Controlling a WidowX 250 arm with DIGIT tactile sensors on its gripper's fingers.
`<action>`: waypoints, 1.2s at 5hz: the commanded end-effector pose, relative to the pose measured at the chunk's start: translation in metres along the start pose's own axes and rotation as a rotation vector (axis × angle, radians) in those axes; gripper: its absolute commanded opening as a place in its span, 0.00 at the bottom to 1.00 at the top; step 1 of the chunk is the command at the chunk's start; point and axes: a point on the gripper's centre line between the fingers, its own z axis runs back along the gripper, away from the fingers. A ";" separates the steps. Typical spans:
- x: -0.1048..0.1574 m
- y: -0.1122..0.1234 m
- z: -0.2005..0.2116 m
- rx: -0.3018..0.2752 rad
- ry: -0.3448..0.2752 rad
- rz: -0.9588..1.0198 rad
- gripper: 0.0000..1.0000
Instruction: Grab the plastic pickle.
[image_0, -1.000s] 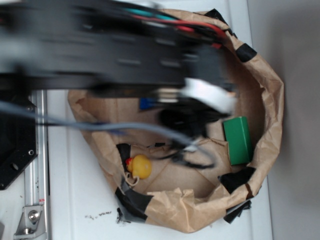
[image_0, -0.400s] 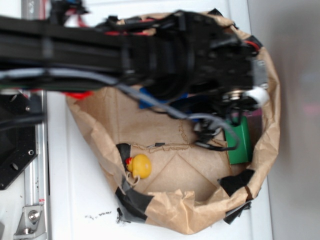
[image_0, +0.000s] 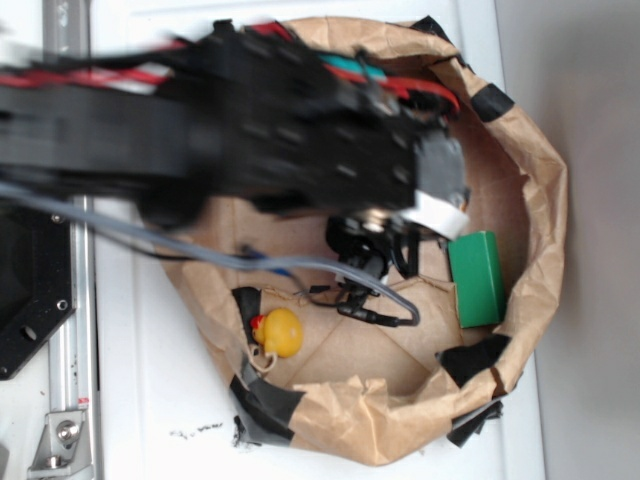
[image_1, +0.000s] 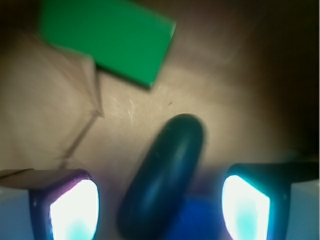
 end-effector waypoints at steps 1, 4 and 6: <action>0.000 0.004 -0.002 0.023 0.007 0.059 1.00; -0.009 -0.018 -0.082 -0.037 0.159 0.055 0.00; 0.004 -0.008 -0.014 -0.018 0.110 0.053 0.00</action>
